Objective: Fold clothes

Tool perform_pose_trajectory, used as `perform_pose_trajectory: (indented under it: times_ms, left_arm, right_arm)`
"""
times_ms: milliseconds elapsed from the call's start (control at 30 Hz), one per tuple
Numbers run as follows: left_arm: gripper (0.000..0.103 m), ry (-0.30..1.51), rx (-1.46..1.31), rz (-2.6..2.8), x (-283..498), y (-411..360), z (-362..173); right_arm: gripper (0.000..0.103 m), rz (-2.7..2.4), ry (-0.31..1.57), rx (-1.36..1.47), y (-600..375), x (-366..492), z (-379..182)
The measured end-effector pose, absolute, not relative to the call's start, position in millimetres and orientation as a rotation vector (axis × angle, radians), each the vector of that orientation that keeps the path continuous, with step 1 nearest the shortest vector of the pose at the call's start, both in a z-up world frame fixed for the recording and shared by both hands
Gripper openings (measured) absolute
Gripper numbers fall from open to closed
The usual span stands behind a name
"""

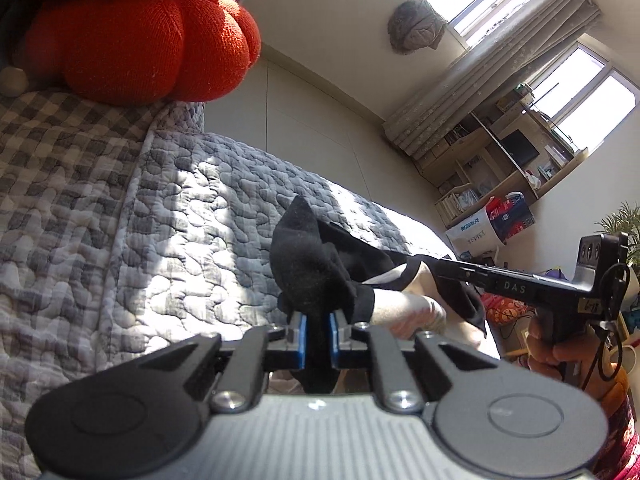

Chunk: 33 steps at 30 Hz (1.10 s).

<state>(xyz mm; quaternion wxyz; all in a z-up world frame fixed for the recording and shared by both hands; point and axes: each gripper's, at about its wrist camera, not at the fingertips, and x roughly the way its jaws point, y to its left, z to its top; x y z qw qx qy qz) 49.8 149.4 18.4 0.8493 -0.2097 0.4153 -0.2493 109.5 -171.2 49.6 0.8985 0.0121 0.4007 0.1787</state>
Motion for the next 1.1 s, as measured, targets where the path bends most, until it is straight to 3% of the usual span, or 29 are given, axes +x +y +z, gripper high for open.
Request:
perform_pose_trajectory:
  times_ms: [267, 333, 567, 667, 700, 733, 767, 900, 1100]
  left_arm:
    - [0.009, 0.916, -0.272, -0.628, 4, 128, 5]
    - [0.009, 0.945, -0.253, -0.642, -1, 124, -4]
    - [0.005, 1.025, -0.213, -0.599, -16, 123, -28]
    - [0.016, 0.987, -0.263, -0.603, -18, 137, -18]
    - [0.026, 0.968, -0.275, -0.603, -19, 141, -13]
    - [0.039, 0.95, -0.283, -0.6, -19, 145, -8]
    - [0.043, 0.928, -0.294, -0.597, -18, 149, -3]
    - [0.055, 0.871, -0.362, -0.563, -7, 164, 15]
    - [0.059, 0.811, -0.362, -0.507, 33, 156, 33]
  right_arm:
    - [0.001, 0.384, 0.854, 0.107, -198, 80, 44]
    - [0.01, 0.383, 0.868, 0.13, -204, 78, 41]
    - [0.014, 0.392, 0.911, 0.135, -211, 72, 30]
    - [0.023, 0.387, 0.917, 0.125, -211, 71, 29]
    - [0.027, 0.386, 0.916, 0.124, -212, 70, 29]
    - [0.042, 0.384, 0.907, 0.123, -212, 70, 30]
    - [0.05, 0.383, 0.898, 0.121, -213, 70, 31]
    - [0.051, 0.389, 0.87, 0.1, -209, 74, 36]
    - [0.051, 0.384, 0.847, 0.037, -194, 91, 39]
